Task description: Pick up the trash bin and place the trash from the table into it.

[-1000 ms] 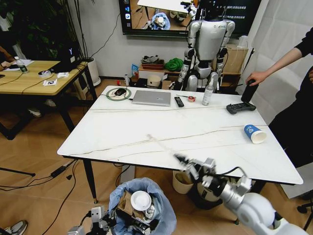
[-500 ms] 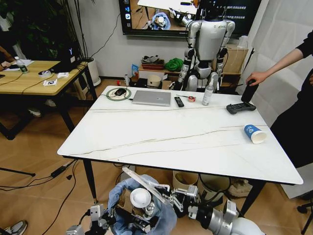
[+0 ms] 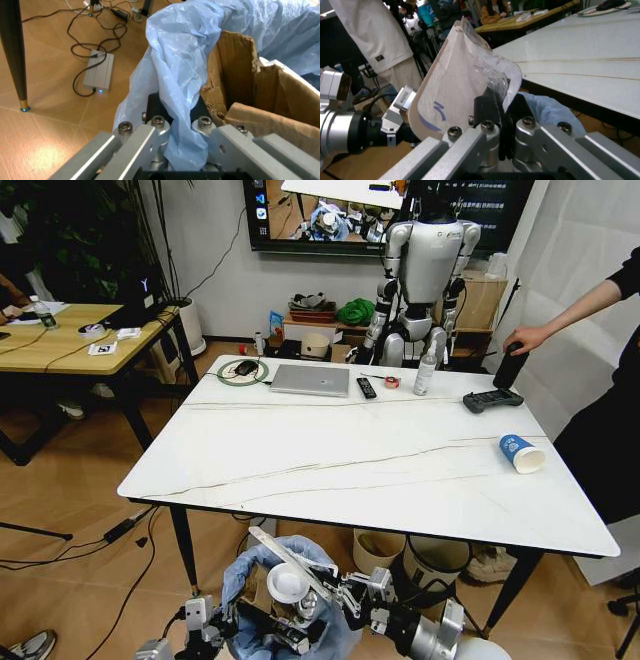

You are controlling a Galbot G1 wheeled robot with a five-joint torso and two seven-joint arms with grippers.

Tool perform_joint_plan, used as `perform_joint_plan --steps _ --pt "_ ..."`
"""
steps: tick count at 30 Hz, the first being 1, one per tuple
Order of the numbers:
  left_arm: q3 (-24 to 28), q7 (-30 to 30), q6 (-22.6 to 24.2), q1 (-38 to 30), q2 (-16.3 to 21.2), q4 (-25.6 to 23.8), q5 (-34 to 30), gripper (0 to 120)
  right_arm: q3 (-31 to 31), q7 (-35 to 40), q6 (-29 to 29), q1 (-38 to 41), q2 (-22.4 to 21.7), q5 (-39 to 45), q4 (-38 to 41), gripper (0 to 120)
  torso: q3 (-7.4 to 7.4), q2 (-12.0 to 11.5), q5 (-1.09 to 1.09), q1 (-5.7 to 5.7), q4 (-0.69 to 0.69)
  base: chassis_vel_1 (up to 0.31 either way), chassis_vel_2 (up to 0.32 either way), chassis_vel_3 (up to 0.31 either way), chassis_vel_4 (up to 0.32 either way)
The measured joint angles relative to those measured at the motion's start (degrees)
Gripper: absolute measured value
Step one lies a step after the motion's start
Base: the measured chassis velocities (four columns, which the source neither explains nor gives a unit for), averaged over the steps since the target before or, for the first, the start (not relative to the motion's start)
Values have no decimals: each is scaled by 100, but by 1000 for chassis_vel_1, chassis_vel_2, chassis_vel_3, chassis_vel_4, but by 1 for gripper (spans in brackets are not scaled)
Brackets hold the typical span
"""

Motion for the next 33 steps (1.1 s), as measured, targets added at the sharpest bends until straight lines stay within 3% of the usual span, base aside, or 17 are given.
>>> perform_joint_plan --steps 24,33 --pt "8 -12 9 -3 2 -29 1 0 -114 28 103 -94 105 -383 -80 0 0 0 0 0 0 0 0 0 0" --pt "-7 -35 23 -13 2 -80 -34 0 -122 3 182 -140 114 -499 -169 26 0 0 0 0 0 0 0 0 0"
